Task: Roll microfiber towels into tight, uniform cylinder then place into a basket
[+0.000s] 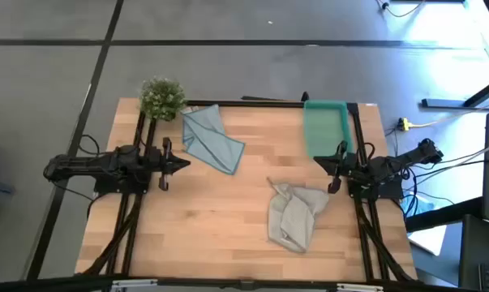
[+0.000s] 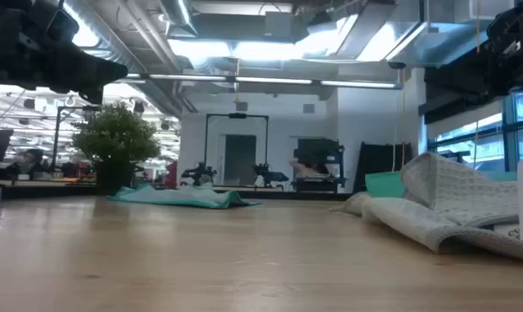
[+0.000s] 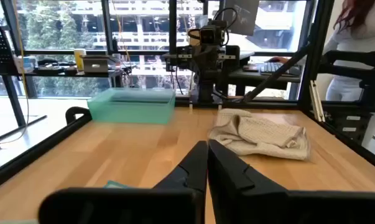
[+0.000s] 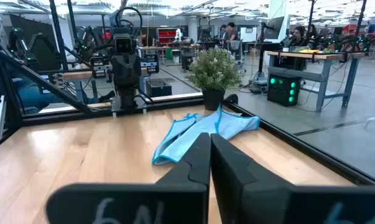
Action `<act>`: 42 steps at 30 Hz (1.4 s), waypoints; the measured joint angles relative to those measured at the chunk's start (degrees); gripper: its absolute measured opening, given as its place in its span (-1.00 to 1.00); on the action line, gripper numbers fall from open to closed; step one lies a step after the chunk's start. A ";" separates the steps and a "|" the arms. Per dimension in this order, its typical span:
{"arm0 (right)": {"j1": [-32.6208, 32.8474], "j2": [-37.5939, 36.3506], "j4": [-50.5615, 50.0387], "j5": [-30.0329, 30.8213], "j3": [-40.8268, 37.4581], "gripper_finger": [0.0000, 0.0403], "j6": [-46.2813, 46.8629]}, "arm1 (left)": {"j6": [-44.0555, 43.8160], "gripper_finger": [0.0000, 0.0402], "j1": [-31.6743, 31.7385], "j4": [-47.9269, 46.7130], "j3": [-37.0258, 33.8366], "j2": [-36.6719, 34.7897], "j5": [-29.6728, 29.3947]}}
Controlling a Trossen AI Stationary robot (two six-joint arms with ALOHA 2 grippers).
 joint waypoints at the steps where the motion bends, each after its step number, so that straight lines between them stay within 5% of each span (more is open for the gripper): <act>1: 0.01 -0.01 0.01 0.00 0.00 -0.93 0.00 | 0.00 -0.94 -0.01 0.00 -0.01 0.00 0.02; 42: 0.01 0.01 0.00 -0.02 0.00 -0.93 0.00 | 0.00 -0.79 0.00 0.00 0.00 -0.02 0.00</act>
